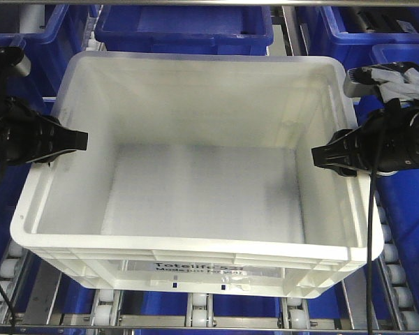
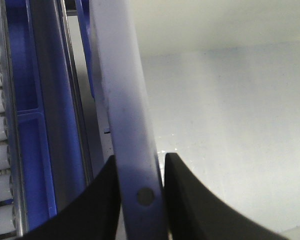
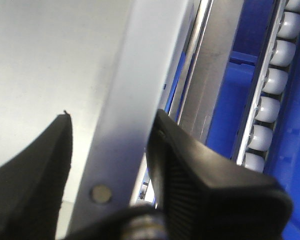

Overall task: Move bin from left to right shelf
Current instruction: 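Lower the tote with both grippers onto the roller track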

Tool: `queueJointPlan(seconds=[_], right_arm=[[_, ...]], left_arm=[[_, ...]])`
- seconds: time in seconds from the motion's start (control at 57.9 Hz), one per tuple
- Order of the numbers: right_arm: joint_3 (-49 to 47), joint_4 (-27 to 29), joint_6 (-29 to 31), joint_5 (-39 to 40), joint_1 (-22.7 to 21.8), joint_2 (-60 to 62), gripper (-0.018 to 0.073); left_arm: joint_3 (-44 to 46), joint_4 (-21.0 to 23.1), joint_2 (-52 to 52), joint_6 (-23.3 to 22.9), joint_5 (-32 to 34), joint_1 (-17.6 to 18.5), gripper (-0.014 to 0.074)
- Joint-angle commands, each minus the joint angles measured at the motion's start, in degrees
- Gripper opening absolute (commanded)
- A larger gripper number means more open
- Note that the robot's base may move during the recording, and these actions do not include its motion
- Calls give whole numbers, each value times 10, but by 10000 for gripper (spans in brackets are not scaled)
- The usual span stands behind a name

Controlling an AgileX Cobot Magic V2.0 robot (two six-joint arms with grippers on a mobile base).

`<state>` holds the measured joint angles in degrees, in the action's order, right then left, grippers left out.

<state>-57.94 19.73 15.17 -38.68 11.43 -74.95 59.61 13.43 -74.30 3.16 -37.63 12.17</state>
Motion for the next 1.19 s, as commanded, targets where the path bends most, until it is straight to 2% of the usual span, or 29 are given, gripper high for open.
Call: queueJointPlan(seconds=[0.0,0.225,0.38,1.175], right_arm=[[-28,65,34,64,11,23,230],[-28,65,34,72,11,23,494],[-28,63,35,77,11,23,599],[-28,45,35,100,11,98,590]], left_arm=[[22,45,11,10,64,10,245],[22,45,11,10,71,10,421],[22,45,12,10,78,10,461],[24,33,53,11,90,10,461]])
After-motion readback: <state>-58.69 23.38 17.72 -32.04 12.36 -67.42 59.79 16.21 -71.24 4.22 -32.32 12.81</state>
